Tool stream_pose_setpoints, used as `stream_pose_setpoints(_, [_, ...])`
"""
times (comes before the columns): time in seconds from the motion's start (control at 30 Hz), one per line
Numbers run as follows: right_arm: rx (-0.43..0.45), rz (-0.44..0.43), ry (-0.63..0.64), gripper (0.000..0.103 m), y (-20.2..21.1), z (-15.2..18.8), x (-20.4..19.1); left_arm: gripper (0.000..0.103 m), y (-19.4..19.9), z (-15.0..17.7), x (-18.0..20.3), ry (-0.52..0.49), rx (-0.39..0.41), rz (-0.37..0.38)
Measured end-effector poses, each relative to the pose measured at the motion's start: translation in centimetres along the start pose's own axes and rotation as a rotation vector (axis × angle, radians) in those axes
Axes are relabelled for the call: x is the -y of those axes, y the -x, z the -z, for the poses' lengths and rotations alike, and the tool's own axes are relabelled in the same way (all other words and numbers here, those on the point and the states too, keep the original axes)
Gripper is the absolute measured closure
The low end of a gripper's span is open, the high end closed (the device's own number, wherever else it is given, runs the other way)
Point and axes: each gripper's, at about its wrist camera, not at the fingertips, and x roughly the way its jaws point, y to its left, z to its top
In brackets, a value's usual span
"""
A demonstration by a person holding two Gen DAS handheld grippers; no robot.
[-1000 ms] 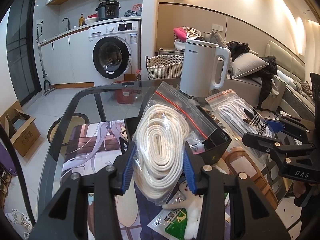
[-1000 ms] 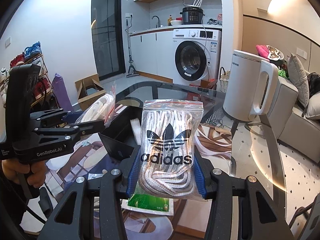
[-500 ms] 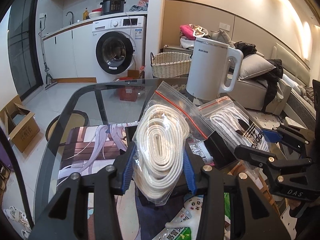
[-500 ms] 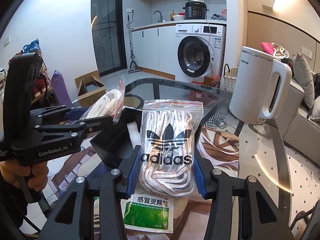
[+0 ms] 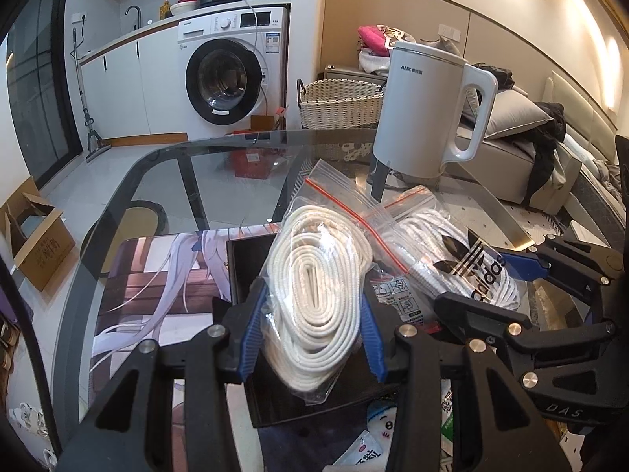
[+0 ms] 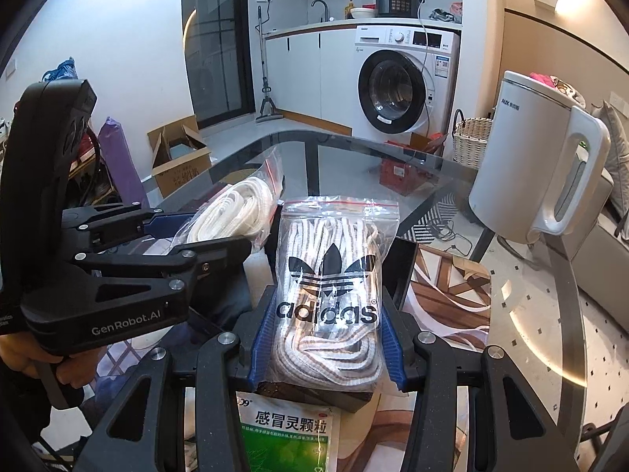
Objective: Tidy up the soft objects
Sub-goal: 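Carry the strap bag with the left tool into the box while the right tool carries the adidas bag in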
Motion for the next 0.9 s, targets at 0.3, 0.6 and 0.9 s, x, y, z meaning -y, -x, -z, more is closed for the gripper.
stream_pose_setpoints(0.3, [-0.031,-0.002,0.009,0.056,-1.3,-0.3,0.0,0.060,-1.6,0.1,0.3,-0.004,-0.041,-0.004])
stream_pose_setpoints(0.6, [-0.062,-0.017,0.012,0.056,-2.7,-0.5,0.1,0.060,-1.9,-0.1,0.4,0.004,-0.048,-0.012])
stream_pose_setpoints(0.9, [-0.079,-0.044,0.020,0.055,-3.1,-0.5,0.6,0.060,-1.8,0.0,0.5,0.002,-0.050,-0.006])
